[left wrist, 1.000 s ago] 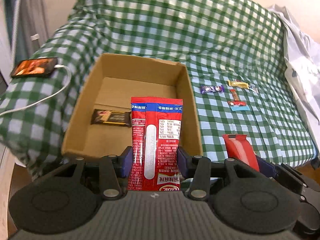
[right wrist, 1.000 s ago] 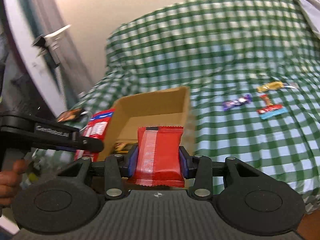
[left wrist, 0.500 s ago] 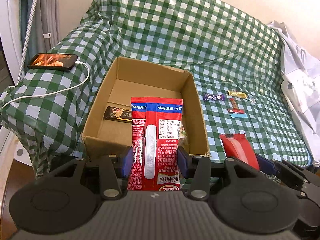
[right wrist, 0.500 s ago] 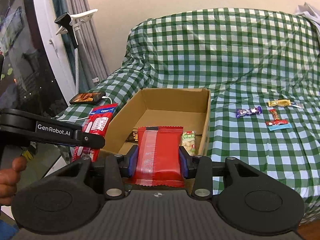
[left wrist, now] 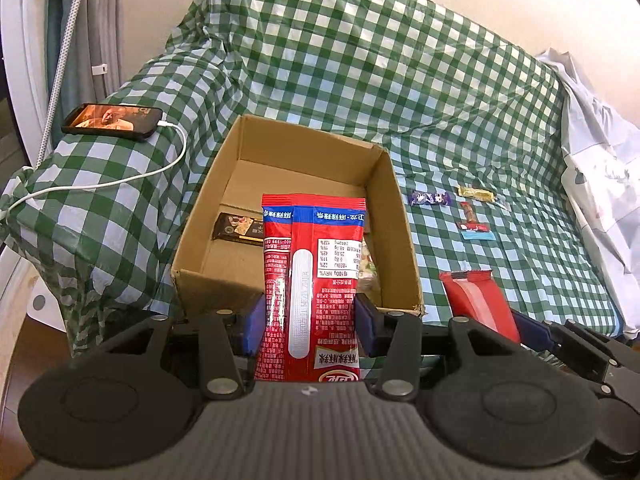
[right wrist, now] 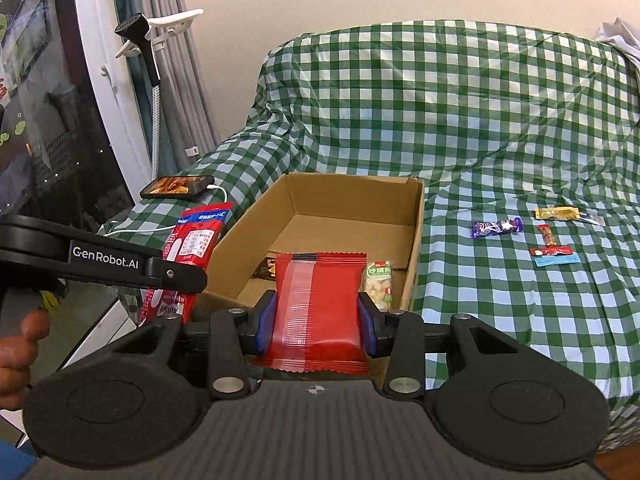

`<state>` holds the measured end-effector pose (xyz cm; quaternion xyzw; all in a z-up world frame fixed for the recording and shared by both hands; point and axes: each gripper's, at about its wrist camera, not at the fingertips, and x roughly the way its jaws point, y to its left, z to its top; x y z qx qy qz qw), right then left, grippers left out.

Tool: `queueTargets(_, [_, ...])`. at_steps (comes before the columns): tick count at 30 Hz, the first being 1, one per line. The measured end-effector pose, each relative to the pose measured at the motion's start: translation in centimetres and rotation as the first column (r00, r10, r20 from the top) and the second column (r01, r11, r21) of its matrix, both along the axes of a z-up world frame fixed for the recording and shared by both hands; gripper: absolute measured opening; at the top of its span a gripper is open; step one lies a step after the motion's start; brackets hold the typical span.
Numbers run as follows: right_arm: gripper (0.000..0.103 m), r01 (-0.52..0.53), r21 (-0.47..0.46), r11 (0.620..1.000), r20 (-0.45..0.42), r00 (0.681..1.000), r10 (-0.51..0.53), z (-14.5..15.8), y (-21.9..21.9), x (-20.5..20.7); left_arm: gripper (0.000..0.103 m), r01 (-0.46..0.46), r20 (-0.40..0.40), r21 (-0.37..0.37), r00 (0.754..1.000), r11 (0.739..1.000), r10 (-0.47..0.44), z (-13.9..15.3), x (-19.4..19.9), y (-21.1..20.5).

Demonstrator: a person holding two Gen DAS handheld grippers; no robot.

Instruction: Organize snacks

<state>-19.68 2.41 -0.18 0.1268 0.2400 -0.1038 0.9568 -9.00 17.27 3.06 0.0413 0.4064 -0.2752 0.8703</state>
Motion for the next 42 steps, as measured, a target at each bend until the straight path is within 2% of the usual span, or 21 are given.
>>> queueTargets(26, [0.044,-0.009,0.015,1.0,-0.045,0.999,0.01,-0.9,-0.4,0.8,0.051,-0.016,-0.023,0.01,1.0,1.0,0.016,-0.9,1.1,-0.5])
queueTargets(42, [0.044,0.015,0.009,1.0,-0.09,0.996,-0.014,-1.3,-0.5,2.9,0.051,-0.045,-0.052,0.017,0.998,0.999,0.046,-1.7,4.1,-0.9])
